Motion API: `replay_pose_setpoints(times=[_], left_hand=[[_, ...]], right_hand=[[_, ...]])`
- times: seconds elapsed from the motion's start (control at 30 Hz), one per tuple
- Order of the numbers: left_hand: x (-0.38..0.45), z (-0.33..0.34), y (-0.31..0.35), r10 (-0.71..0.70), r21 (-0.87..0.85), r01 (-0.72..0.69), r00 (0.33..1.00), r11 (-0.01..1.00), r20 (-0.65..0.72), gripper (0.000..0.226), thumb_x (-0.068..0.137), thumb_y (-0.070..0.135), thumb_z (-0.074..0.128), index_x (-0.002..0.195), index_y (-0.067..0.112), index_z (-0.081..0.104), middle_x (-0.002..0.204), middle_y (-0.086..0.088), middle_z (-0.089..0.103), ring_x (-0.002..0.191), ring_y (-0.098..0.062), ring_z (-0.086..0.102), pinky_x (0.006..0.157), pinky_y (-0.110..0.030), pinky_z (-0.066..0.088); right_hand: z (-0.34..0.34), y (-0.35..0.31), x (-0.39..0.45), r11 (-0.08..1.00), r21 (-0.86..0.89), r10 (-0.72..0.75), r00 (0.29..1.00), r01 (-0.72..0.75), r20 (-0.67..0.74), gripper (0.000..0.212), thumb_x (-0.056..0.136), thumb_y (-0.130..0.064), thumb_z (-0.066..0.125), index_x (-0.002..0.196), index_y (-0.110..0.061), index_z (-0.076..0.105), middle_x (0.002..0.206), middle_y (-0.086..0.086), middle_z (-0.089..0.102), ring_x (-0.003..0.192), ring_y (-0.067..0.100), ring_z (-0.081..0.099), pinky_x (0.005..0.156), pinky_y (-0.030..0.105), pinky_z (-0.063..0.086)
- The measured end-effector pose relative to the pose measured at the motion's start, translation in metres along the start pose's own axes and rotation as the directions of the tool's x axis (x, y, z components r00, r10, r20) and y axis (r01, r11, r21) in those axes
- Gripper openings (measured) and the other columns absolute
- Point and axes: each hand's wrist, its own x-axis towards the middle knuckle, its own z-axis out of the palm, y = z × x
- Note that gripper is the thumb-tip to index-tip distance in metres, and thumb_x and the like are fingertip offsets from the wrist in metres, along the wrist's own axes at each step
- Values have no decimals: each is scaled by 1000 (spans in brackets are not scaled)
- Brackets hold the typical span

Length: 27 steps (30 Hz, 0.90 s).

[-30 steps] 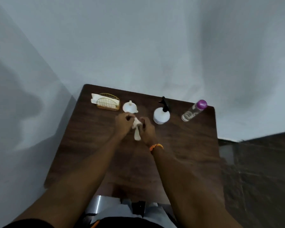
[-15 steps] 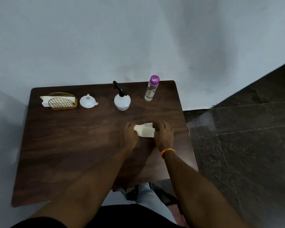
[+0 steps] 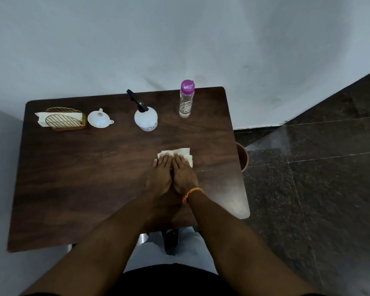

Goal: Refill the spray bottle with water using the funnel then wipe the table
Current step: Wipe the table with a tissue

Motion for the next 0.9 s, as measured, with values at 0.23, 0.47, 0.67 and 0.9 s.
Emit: replay_pose_setpoints(times=[0.23,0.47,0.67,0.9], left_hand=[[30,-4,65,108,33,-112,990,993,86,76,101,39,38,165,10,9,174,-8,7,161,-30,-2,129,-56,0],[64,-2,178,193,21,-197,975,980,107,65,104,35,22,164,11,16,173,-10,14,161,-29,5,129,-54,-5],[89,-5,187,165,52,-173,978,984,129,66,105,38,30,164,13,14,173,-8,11,161,-27,2,128,-55,-5],[137,-37,120,115,80,-120,991,990,65,67,104,35,32,165,13,14,173,-6,13,161,-22,6,128,-56,-5]], right_hand=[[-8,61,-24,985,-122,123,992,-124,-21,74,105,-31,40,162,2,7,170,23,5,159,38,1,131,50,6],[-33,159,-74,947,-141,282,957,-288,-65,77,104,-30,49,161,4,10,170,23,11,159,38,6,127,57,20],[-48,178,-59,941,-136,310,950,-310,-25,83,104,-41,44,164,-4,1,172,17,-1,160,31,-7,131,51,6],[-66,152,32,963,-126,234,971,-237,-44,79,101,-34,40,163,0,6,172,21,4,160,35,-1,130,49,4]])
